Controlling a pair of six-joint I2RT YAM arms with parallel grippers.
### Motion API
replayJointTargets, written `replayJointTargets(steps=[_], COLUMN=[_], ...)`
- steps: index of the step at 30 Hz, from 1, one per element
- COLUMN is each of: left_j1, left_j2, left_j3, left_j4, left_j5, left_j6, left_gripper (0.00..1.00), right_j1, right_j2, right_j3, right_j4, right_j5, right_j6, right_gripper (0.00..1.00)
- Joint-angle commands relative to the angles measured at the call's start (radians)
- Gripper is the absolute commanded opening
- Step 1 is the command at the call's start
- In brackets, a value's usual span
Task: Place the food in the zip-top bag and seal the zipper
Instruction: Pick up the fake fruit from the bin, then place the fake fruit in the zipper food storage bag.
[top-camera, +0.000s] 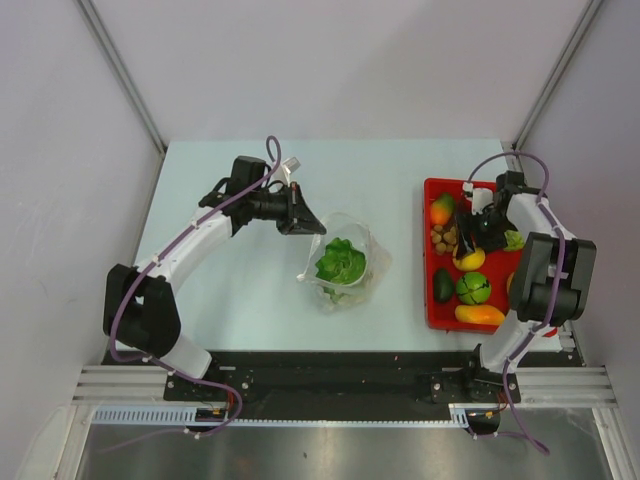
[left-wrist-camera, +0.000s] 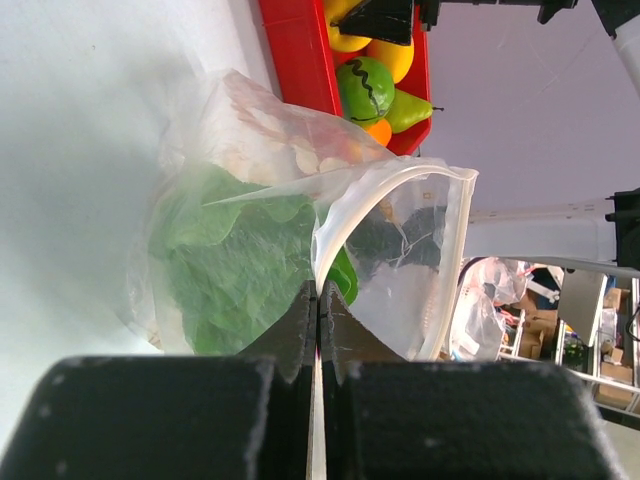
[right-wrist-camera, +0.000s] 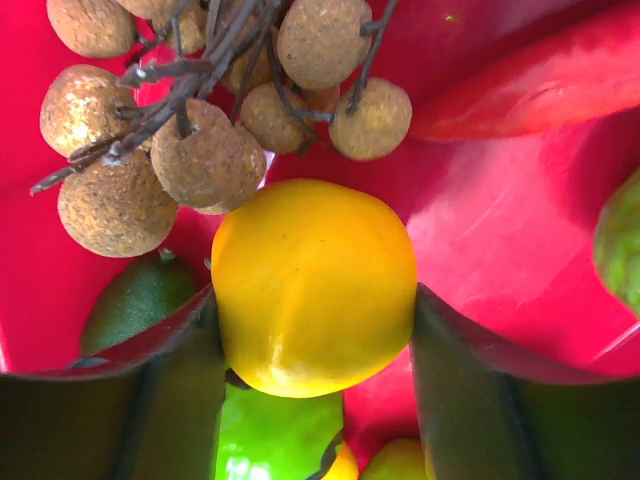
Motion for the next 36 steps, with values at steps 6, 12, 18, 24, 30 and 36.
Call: replayJointTargets(steps=[6, 12, 18, 24, 30, 36], left_j1=[-0.004, -0.021, -0.027, -0.029, -0.029, -0.026], left_j2=[-0.015, -0.015, -0.007, -0.003, -0.020, -0.040], left_j3=[0.008, 0.003, 0.029, 0.060, 0.065, 0.058], left_j4=[0.004, 0.003, -0.014, -0.045, -0.063, -0.069], left_j5=[0.009, 0.007, -0.007, -0.014, -0.018, -0.021], left_j6=[0.020, 0.019, 0.026, 0.040, 0.045, 0.052], left_gripper=[0.00, 0.00, 0.00, 0.00, 0.00, 0.00], right_j1=[-0.009, 0.243, 0.631, 0.947, 1.024, 1.033], right_j2=[-0.237, -0.531, -0.624, -0.549, -0.438, -0.395], right_j3=[0.030, 0.046, 0.049, 0.050, 0.046, 0.024], right_j4=[-0.078, 0.083, 0.424, 0.493, 0.427, 0.337], right_j5=[-0.107, -0.222, -0.129, 0.001, 0.100, 0.210], right_j6=[-0.007, 0.100, 0.189, -0.037, -0.260, -0.375], right_gripper=[0.19, 0.00, 0.00, 0.00, 0.00, 0.00])
